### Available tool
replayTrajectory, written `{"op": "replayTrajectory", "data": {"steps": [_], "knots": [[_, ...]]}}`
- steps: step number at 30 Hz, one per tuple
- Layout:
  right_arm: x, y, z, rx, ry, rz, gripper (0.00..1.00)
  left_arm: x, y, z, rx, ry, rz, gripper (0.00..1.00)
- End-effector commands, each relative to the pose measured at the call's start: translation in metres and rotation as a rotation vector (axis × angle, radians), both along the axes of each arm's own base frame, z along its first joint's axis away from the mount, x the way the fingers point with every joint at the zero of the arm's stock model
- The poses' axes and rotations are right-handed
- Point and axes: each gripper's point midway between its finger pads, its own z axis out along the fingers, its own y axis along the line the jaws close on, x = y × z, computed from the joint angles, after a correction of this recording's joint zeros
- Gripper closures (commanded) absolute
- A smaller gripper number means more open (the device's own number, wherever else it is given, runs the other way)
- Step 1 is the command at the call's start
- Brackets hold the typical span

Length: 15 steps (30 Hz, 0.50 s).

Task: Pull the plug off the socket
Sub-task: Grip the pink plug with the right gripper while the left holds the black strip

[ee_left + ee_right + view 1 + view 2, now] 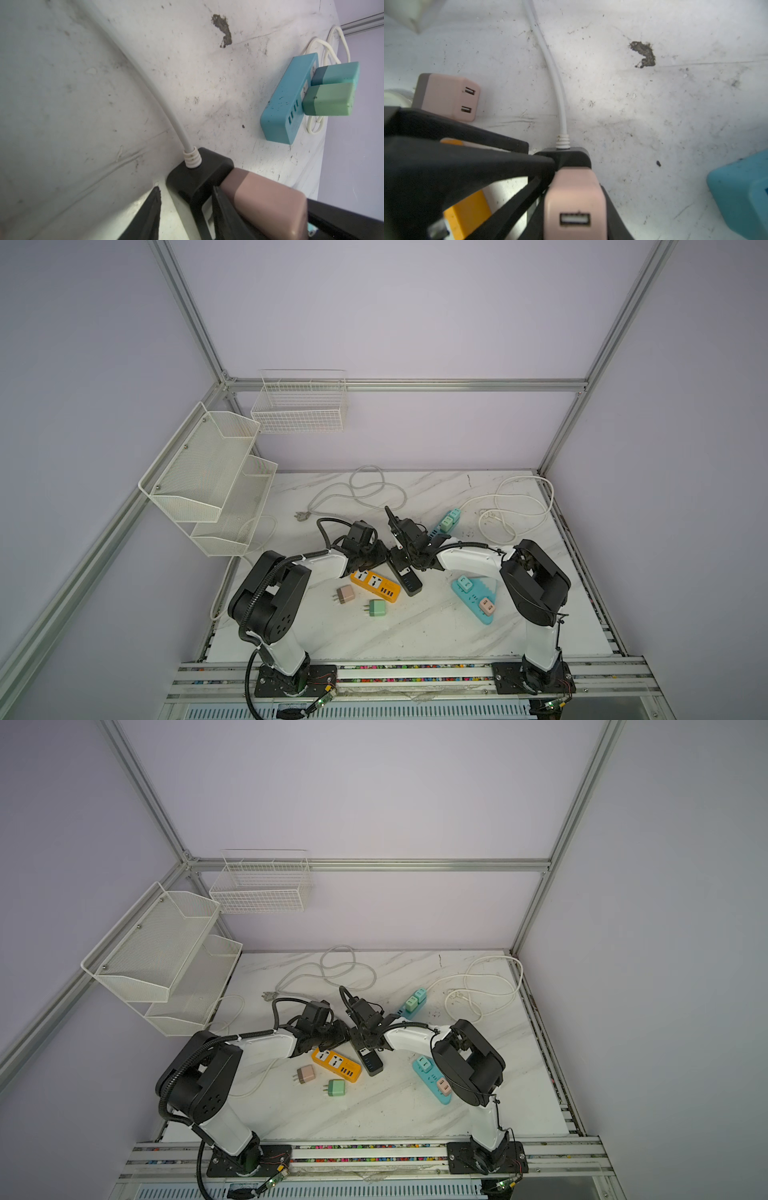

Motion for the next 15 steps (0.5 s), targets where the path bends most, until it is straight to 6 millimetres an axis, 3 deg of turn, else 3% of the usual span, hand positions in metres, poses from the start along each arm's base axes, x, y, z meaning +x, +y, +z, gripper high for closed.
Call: {"op": "replayTrajectory", "data": {"steps": [1, 5, 15], "knots": [[0.007, 0.004, 0.022, 0.042, -0.040, -0.026, 0.82, -0.020, 0.004, -0.017, 0.017, 0.043, -0.008, 0.59], [0.001, 0.011, 0.022, 0.082, -0.015, -0.001, 0.84, -0.030, 0.009, -0.030, 0.024, 0.072, -0.002, 0.60], [0.012, 0.003, 0.035, 0.065, -0.050, -0.035, 0.84, -0.045, 0.015, -0.046, 0.035, 0.109, 0.005, 0.61]]}}
